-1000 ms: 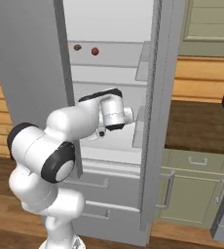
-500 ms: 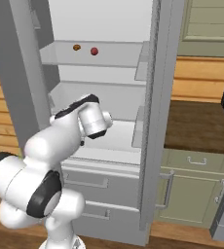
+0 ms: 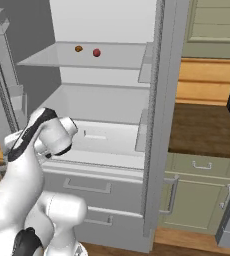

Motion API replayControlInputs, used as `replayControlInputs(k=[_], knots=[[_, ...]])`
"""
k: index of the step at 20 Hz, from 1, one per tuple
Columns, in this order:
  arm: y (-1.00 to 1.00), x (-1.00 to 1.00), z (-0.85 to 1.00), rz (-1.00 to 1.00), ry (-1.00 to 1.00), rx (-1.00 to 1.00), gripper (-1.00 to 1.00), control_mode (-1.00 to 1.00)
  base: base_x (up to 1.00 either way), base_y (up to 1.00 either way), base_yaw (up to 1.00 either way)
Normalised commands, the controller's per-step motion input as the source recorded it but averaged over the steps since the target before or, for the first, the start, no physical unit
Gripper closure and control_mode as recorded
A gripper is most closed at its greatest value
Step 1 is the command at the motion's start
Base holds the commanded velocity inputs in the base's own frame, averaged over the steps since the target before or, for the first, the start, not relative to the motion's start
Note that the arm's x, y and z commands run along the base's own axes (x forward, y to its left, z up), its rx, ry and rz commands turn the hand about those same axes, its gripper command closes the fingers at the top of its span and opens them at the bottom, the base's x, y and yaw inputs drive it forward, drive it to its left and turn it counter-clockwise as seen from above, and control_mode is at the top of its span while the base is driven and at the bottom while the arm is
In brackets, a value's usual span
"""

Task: Take the strawberry from the fridge and place it on top of the pancake, located on the dining counter.

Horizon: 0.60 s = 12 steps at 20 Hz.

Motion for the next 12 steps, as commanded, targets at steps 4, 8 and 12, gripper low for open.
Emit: replayControlInputs(k=[4,8,12], knots=[[1.0,-0.4,0.0,0.01,-0.22,-0.1,-1.0,-1.0,0.0,0.0,0.0],[1.0,-0.16,0.0,0.0,-0.33,-0.1,-1.0,-1.0,0.0,0.0,0.0],[0.96,0.0,0.0,0.0,-0.42,-0.04,-1.0,-1.0,0.0,0.0,0.0]])
